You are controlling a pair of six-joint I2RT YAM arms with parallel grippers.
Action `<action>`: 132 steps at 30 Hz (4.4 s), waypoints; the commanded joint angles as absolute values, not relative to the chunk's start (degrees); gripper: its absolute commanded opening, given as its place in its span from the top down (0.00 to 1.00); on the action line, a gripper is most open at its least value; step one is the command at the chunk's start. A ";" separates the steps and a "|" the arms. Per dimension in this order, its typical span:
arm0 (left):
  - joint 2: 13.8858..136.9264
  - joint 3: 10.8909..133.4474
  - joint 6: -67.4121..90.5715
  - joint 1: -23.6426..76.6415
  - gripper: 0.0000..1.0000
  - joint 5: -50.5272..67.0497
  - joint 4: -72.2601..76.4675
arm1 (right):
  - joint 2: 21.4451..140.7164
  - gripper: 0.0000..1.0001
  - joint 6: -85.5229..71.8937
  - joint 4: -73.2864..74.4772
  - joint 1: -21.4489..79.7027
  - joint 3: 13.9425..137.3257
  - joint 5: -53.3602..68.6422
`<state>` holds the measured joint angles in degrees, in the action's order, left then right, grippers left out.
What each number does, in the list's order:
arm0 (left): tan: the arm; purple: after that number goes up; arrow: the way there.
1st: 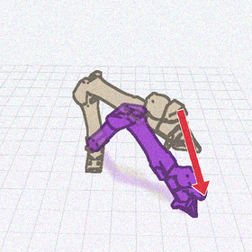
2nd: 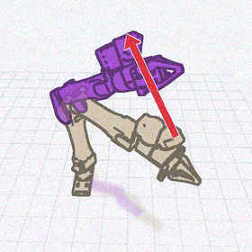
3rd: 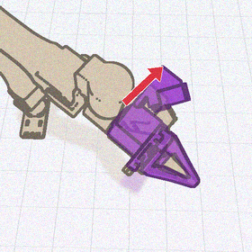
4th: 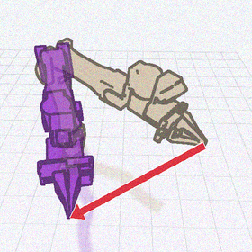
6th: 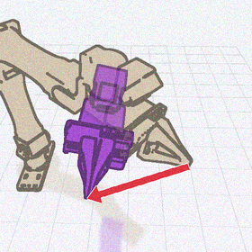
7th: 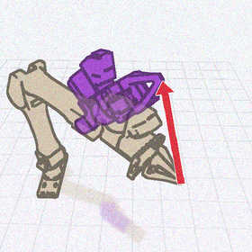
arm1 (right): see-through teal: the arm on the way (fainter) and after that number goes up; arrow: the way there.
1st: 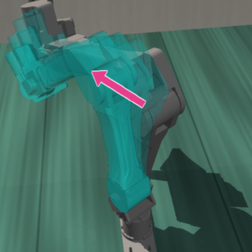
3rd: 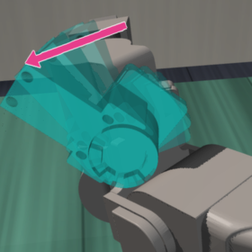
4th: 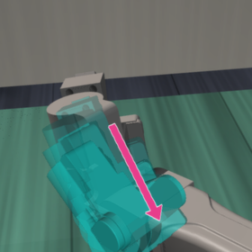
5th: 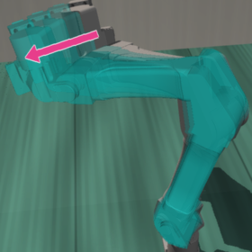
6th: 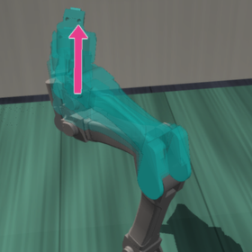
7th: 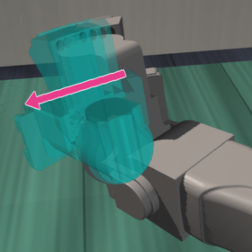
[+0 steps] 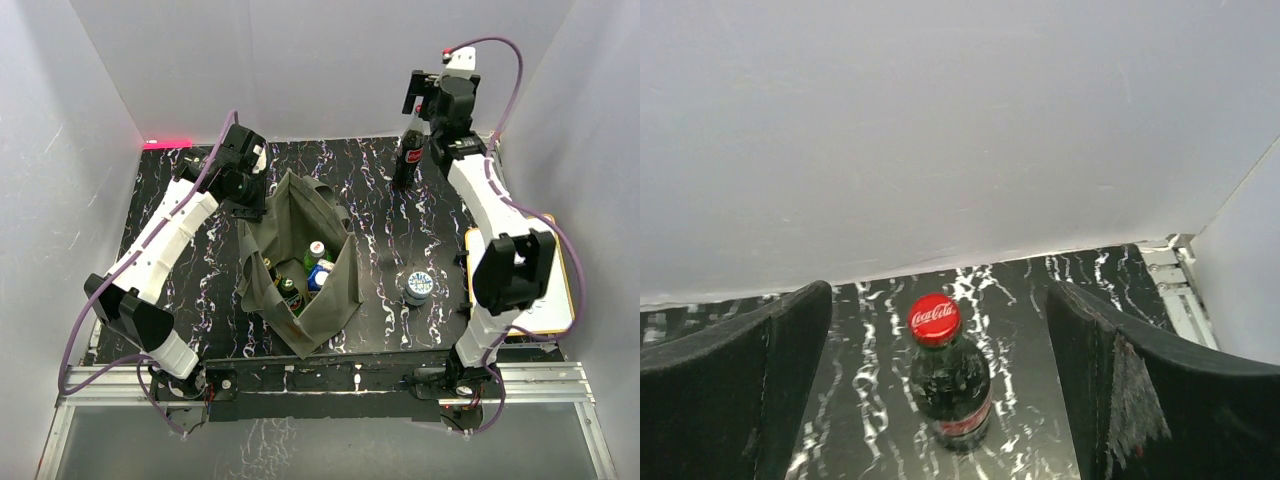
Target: Take the beverage out of the canvas bag
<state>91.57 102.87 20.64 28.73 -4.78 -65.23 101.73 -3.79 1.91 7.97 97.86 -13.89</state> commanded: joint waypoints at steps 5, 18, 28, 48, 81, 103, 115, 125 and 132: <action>90.25 103.48 21.49 28.83 1.00 -4.14 -62.36 | 74.57 0.07 -21.06 16.27 8.21 75.52 2.44; 86.51 96.40 29.87 28.76 1.00 3.57 -55.36 | 56.14 0.11 -21.99 33.58 8.33 66.73 29.54; 86.04 95.99 30.33 28.78 1.00 3.69 -55.19 | 72.48 0.16 -16.26 45.23 22.70 95.66 31.64; 88.68 98.00 29.36 28.74 1.00 4.15 -56.39 | 84.56 0.26 -16.67 60.97 51.00 97.14 4.59; 89.65 99.45 28.40 28.62 1.00 4.66 -56.67 | 93.90 0.37 -16.02 53.57 54.37 95.54 -7.73; 88.91 98.17 27.73 28.41 1.00 5.01 -55.17 | 94.27 0.82 -15.55 56.91 56.06 102.34 -11.88; 87.89 96.38 27.94 28.47 1.00 5.34 -55.46 | 85.61 0.92 -24.47 50.19 56.07 101.20 -12.23; 86.85 94.43 30.18 28.47 1.00 5.71 -54.56 | 77.88 0.92 -30.05 49.63 55.99 109.24 -19.45; 85.78 92.70 32.58 28.47 1.00 6.00 -53.61 | 75.52 0.92 -29.13 49.69 55.94 118.77 -26.44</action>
